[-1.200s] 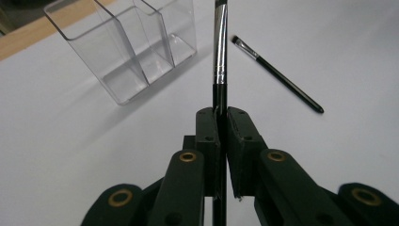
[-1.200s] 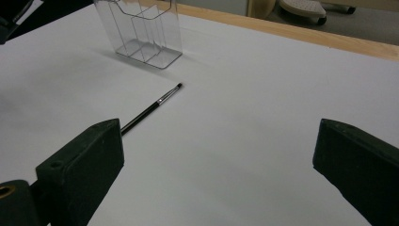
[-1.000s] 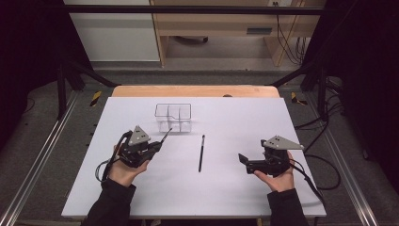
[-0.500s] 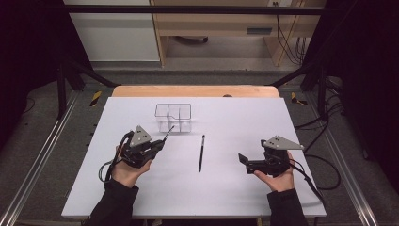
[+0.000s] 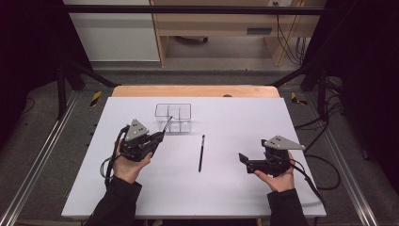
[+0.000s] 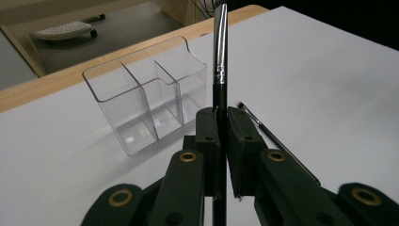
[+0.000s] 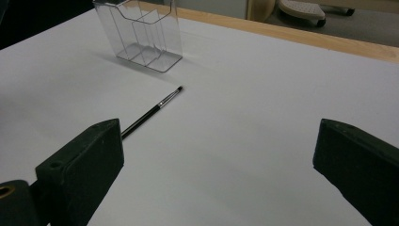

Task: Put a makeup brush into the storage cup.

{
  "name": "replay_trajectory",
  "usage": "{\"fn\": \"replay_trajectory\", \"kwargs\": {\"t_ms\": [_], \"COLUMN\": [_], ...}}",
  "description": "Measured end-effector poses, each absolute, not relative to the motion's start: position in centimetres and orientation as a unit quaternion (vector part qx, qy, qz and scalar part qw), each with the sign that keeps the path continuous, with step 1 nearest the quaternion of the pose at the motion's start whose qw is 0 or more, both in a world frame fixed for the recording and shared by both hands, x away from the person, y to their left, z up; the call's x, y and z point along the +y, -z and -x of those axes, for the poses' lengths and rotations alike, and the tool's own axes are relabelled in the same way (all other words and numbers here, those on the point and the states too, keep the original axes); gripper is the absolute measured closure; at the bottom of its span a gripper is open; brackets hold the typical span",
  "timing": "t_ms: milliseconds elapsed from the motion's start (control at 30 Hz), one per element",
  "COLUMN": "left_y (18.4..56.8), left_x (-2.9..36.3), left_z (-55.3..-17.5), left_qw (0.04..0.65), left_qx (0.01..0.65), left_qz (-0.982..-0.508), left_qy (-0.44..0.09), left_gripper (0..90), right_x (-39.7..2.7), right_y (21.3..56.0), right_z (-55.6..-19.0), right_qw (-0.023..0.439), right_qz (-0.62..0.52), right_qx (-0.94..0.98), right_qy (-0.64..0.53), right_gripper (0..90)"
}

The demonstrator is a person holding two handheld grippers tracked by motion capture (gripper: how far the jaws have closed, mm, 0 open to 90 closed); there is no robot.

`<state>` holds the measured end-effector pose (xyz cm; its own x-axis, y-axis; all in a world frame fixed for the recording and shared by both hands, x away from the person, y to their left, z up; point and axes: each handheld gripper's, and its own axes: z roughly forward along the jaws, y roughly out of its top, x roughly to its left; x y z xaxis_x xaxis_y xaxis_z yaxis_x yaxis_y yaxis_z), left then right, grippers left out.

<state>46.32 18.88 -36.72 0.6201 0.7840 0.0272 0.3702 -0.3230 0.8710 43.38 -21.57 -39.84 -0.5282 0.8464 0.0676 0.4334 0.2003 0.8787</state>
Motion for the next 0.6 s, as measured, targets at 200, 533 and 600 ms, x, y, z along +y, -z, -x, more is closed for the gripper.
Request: {"fn": "replay_trajectory", "kwargs": {"t_ms": [200,533,600], "left_y": [36.2,35.5,35.4], "left_x": [18.4,17.6,17.4], "left_z": [-46.8,-48.0,-48.2], "left_qw": [0.464,0.475,0.479], "left_qx": [0.375,0.382,0.383], "left_qz": [-0.767,-0.754,-0.751], "left_qy": [-0.238,-0.244,-0.246], "left_gripper": [83.2,83.2,83.2], "right_x": [-21.5,-21.6,-21.6], "right_y": [39.9,39.8,39.8], "right_z": [-43.4,-43.4,-43.4], "right_qw": [0.222,0.221,0.22], "right_qz": [-0.431,-0.431,-0.43], "right_qx": [0.741,0.741,0.741], "right_qy": [-0.463,-0.465,-0.466], "right_gripper": [2.8,2.8,2.8]}}
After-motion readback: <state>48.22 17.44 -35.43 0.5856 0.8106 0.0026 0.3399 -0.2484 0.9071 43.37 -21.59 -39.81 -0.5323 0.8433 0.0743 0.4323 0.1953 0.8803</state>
